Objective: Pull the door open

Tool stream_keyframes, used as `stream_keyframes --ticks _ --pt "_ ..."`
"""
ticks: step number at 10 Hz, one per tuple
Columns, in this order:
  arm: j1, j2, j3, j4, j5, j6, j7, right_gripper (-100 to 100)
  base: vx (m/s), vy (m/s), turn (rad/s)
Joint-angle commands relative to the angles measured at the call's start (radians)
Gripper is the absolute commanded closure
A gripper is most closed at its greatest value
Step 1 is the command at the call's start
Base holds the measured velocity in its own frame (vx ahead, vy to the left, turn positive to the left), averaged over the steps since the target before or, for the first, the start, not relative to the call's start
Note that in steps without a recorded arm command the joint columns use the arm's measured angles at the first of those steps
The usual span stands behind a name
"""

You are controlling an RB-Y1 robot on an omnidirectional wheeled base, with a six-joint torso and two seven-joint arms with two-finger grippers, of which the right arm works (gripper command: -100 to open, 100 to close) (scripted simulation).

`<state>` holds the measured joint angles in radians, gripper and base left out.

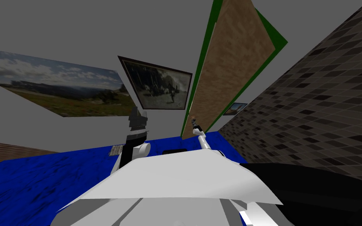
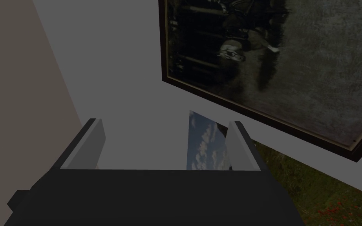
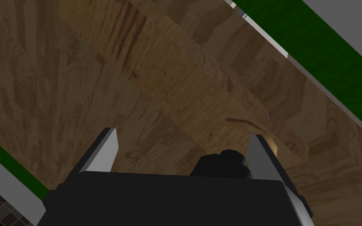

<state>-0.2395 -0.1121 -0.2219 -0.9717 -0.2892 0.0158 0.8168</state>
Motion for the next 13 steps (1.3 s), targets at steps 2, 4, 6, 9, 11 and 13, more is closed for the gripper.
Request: stream_keyframes --ticks 2,4,6,9,11,13 --pt "-0.002 0.006 -0.016 -0.006 -0.036 0.033 -0.006 100 -0.019 0.008 0.028" --pt "0.004 0.008 -0.027 -0.015 -0.088 0.065 -0.022 100 -0.037 -0.012 0.036" --pt "0.012 0.011 -0.042 -0.028 -0.146 0.109 -0.045 100 -0.038 -0.027 0.014" --pt "0.016 0.013 -0.051 -0.035 -0.202 0.135 -0.058 100 -0.03 -0.02 0.004" --pt "0.021 0.015 -0.06 -0.043 -0.244 0.162 -0.072 100 -0.018 -0.015 0.008" --pt "0.021 0.015 -0.06 -0.043 -0.246 0.162 -0.072 100 -0.019 -0.004 -0.014"
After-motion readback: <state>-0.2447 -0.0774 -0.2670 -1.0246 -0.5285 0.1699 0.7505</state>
